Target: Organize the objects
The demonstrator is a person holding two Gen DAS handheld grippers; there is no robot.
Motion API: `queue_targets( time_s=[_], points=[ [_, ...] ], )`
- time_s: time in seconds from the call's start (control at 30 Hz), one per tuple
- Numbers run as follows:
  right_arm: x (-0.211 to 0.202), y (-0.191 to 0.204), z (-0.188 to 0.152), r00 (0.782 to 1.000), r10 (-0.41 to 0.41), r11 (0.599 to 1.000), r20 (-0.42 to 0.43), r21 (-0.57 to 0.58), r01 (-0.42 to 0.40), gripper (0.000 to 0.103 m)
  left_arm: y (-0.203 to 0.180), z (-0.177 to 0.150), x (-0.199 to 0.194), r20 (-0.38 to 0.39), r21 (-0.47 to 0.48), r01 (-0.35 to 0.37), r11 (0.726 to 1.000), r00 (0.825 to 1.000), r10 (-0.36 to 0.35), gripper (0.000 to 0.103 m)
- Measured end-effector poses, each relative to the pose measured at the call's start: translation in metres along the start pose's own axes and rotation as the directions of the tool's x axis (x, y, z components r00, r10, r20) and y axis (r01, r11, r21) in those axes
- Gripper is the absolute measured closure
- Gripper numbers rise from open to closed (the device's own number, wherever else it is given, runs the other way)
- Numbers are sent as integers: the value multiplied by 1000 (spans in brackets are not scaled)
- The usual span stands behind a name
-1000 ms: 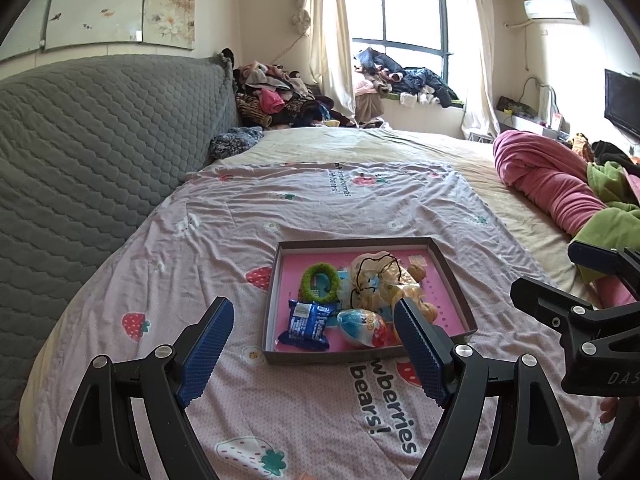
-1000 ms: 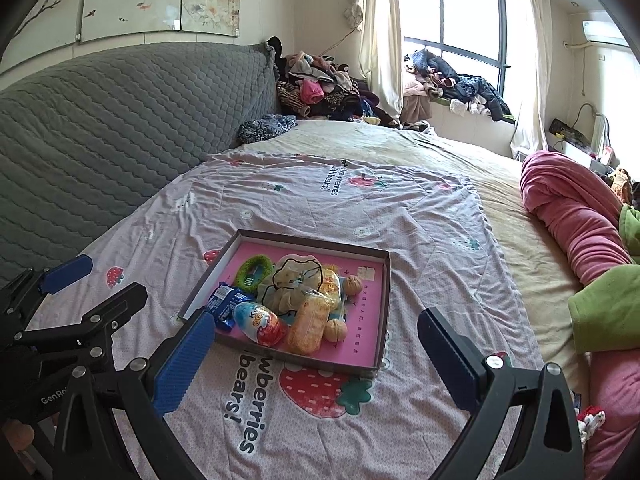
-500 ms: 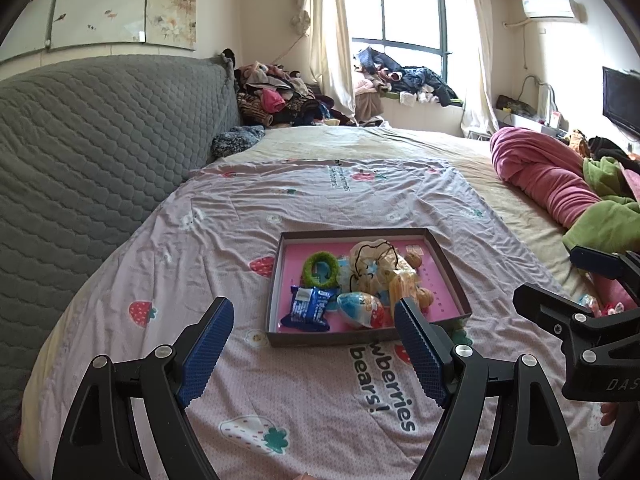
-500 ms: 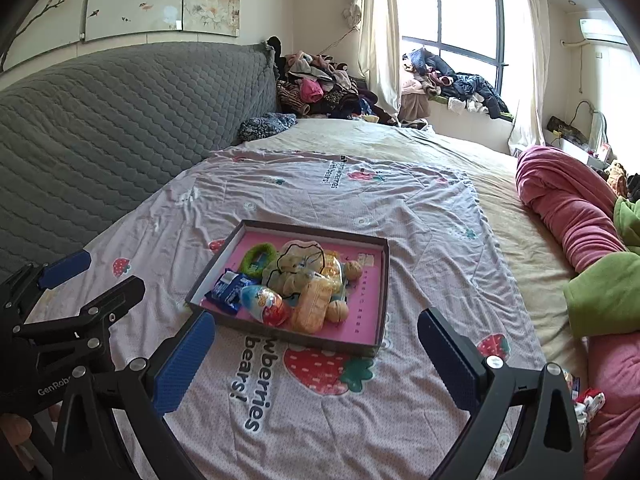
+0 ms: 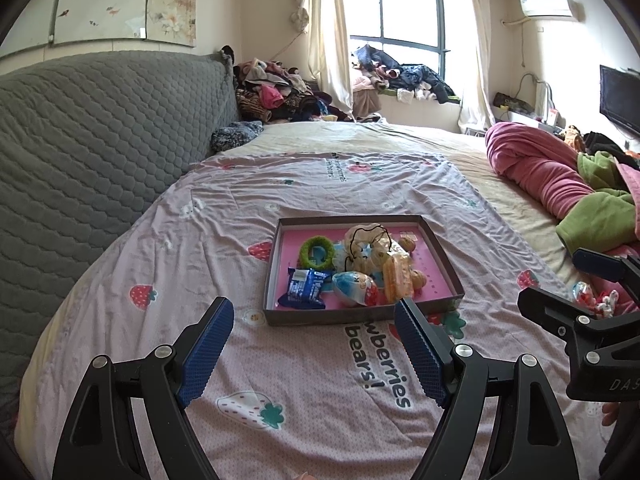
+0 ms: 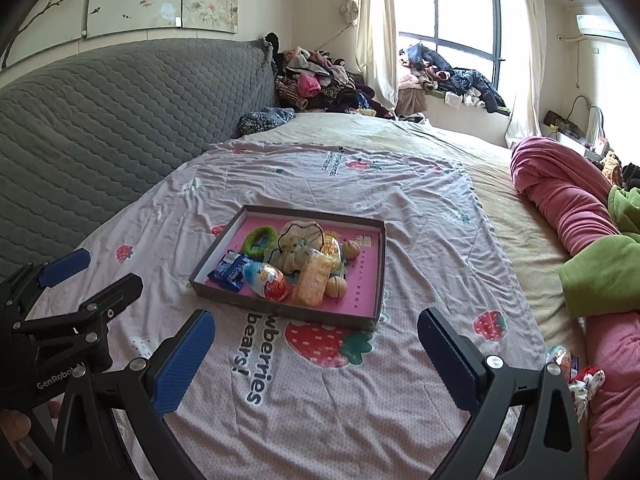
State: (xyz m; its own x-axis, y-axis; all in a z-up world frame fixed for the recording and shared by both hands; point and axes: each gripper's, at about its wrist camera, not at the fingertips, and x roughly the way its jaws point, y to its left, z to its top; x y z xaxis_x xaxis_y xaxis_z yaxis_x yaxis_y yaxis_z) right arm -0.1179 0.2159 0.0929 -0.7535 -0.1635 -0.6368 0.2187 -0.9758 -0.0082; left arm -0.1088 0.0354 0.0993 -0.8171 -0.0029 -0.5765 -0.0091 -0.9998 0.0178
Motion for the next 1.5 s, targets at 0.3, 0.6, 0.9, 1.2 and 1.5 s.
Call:
queue_targets(
  time_s=[0.3, 0.6, 0.9, 1.2, 1.5],
  points=[
    [-4, 1, -14, 1000, -3, 1000, -16, 6, 3, 1, 0, -6, -9, 6, 5, 1, 1000, 1000, -1, 19],
    [-8, 7, -23, 1000, 5, 1000, -24, 0, -5, 1, 2, -19, -13, -11, 12, 2, 1000, 1000, -2, 19],
    [-11, 7, -33, 999, 6, 1000, -32, 10, -6, 1, 4, -26, -15, -16, 5, 0, 1000, 1000, 0, 19],
    [-12, 5, -43, 999, 6, 1000, -42, 24, -5, 1, 0, -35, -16, -25, 15, 7, 1000, 1000, -7, 19],
    [-15, 5, -53, 999, 3, 1000, -47, 31, -2, 1, -1, -45, -17, -29, 12, 11, 1000, 1000, -11, 19]
  ],
)
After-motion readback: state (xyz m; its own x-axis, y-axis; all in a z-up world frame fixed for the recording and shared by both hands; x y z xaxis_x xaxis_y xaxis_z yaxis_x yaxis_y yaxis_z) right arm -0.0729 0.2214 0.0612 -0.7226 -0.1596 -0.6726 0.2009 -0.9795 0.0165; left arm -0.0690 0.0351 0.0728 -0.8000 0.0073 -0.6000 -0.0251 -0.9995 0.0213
